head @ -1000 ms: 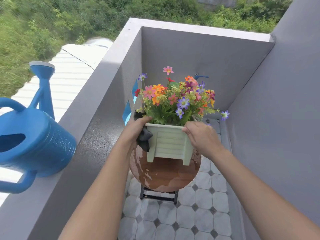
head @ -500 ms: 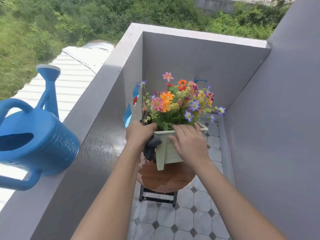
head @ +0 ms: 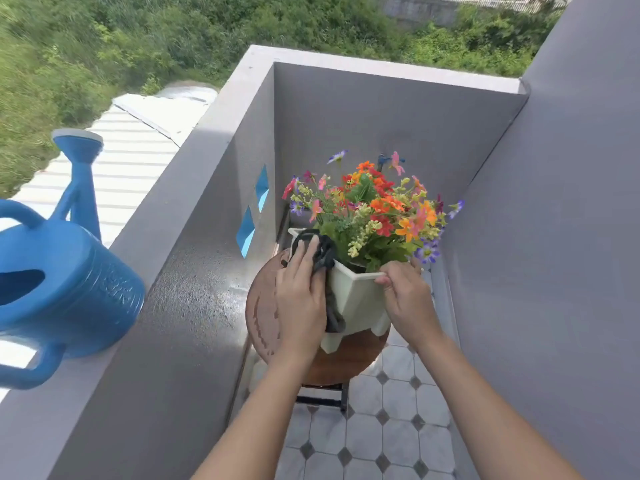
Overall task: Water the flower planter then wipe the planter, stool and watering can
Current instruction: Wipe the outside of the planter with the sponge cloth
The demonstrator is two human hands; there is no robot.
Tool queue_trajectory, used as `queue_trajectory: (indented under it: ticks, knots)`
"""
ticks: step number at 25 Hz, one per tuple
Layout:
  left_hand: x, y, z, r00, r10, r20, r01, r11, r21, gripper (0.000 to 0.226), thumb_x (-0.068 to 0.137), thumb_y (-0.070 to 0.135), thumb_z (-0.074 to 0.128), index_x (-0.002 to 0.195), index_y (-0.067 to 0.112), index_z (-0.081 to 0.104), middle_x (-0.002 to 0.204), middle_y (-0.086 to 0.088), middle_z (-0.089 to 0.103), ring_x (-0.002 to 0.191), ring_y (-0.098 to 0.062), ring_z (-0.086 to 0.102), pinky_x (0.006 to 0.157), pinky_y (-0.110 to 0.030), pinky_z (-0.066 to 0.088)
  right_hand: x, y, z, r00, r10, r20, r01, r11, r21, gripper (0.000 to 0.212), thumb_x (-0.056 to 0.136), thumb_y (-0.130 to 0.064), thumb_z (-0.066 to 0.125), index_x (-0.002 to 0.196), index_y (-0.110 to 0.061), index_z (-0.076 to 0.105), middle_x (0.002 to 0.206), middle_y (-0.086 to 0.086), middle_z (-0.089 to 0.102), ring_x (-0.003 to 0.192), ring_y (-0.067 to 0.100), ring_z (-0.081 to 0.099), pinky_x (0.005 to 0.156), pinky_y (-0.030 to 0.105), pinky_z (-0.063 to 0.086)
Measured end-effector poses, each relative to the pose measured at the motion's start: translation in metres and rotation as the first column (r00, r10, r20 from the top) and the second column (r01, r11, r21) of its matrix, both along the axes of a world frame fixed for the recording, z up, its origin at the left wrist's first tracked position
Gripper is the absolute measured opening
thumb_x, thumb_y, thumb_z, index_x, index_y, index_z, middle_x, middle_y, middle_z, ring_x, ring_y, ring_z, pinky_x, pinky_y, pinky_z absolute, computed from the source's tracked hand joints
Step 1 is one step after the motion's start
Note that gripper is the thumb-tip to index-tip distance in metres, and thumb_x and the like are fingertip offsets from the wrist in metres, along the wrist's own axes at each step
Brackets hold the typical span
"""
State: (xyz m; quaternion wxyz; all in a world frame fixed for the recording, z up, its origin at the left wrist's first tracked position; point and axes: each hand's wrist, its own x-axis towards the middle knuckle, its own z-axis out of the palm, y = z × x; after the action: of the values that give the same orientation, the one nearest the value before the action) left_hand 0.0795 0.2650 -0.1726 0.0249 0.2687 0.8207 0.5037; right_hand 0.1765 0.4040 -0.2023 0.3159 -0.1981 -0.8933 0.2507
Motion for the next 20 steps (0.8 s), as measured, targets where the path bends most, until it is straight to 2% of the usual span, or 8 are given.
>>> queue_trajectory:
  ticks: [4,7,9,10,13,14,17,20]
  knots:
    - [-0.026,0.001,-0.004,0.995,0.039,0.088,-0.044,0.997,0.059,0.044,0.093,0.006,0.049,0.134,0.022,0.052,0.135,-0.001,0.056,0.124,-0.015,0.047,0.105,-0.027,0.034,0.004,0.000,-0.002,0.999,0.003,0.034,-0.001,0.998,-0.066,0.047,0.096,-0.041,0.020,0.078,-0.009,0.049,0.075,-0.007,0.043,0.072,0.000,0.030,0.081,0.036,0.032]
    - [0.002,-0.006,-0.005,0.988,-0.083,-0.132,0.089,0.995,0.047,0.041,0.091,0.011,0.051,0.130,0.021,0.055,0.134,-0.002,0.057,0.107,-0.004,0.046,0.099,-0.011,0.032,0.005,0.003,0.000,0.999,0.026,0.036,-0.023,0.997,-0.072,0.055,0.096,-0.046,0.017,0.076,-0.005,0.049,0.072,-0.008,0.040,0.070,0.004,0.029,0.072,0.022,0.024]
    - [0.006,-0.010,-0.013,0.952,-0.164,-0.259,0.175,0.985,0.017,0.039,0.090,0.017,0.049,0.129,0.019,0.057,0.132,0.000,0.057,0.099,-0.006,0.046,0.095,-0.004,0.029,0.006,0.006,0.000,0.997,0.063,0.043,-0.060,0.995,-0.074,0.058,0.096,-0.050,0.017,0.074,-0.006,0.047,0.068,-0.015,0.034,0.066,0.005,0.027,0.063,0.016,0.022]
    - [-0.003,-0.009,-0.019,0.951,-0.161,-0.263,0.167,0.986,-0.002,0.039,0.090,0.018,0.050,0.129,0.019,0.057,0.130,-0.002,0.059,0.099,-0.008,0.049,0.094,-0.008,0.033,0.008,0.007,0.000,0.995,0.083,0.045,-0.080,0.994,-0.071,0.058,0.095,-0.051,0.017,0.073,-0.006,0.046,0.067,-0.016,0.032,0.065,0.005,0.026,0.062,0.015,0.024]
    - [-0.036,-0.002,-0.027,1.000,0.013,-0.018,-0.014,0.999,-0.049,0.043,0.089,0.028,0.045,0.131,0.023,0.056,0.114,-0.011,0.067,0.104,-0.023,0.057,0.090,-0.035,0.043,0.010,0.007,-0.002,0.994,0.100,0.050,-0.097,0.993,-0.069,0.058,0.095,-0.052,0.018,0.072,-0.007,0.046,0.068,-0.007,0.036,0.065,0.005,0.025,0.059,0.017,0.023]
    - [-0.037,-0.004,-0.028,0.999,0.040,0.011,-0.040,0.998,-0.051,0.043,0.089,0.030,0.045,0.130,0.024,0.057,0.110,-0.010,0.068,0.102,-0.023,0.057,0.090,-0.036,0.044,0.011,0.007,-0.003,0.993,0.102,0.051,-0.099,0.993,-0.062,0.054,0.095,-0.052,0.017,0.072,-0.011,0.044,0.068,-0.006,0.035,0.065,0.006,0.024,0.057,0.019,0.020]
    - [-0.005,-0.013,-0.027,0.969,-0.136,-0.205,0.147,0.988,0.041,0.033,0.093,0.020,0.054,0.125,0.015,0.061,0.110,0.001,0.065,0.092,-0.007,0.050,0.092,-0.008,0.036,0.014,0.008,-0.006,0.994,0.098,0.055,-0.095,0.994,-0.060,0.051,0.095,-0.052,0.017,0.071,-0.014,0.039,0.066,-0.009,0.033,0.064,0.005,0.025,0.056,0.020,0.020]
    - [0.002,-0.013,-0.033,0.910,-0.253,-0.329,0.284,0.957,0.049,0.036,0.095,0.023,0.046,0.129,0.017,0.055,0.132,0.000,0.054,0.105,-0.009,0.046,0.100,-0.012,0.029,0.015,0.008,-0.011,0.994,0.099,0.036,-0.097,0.994,-0.058,0.061,0.096,-0.050,0.018,0.070,-0.002,0.045,0.067,-0.002,0.038,0.065,0.006,0.025,0.057,0.019,0.019]
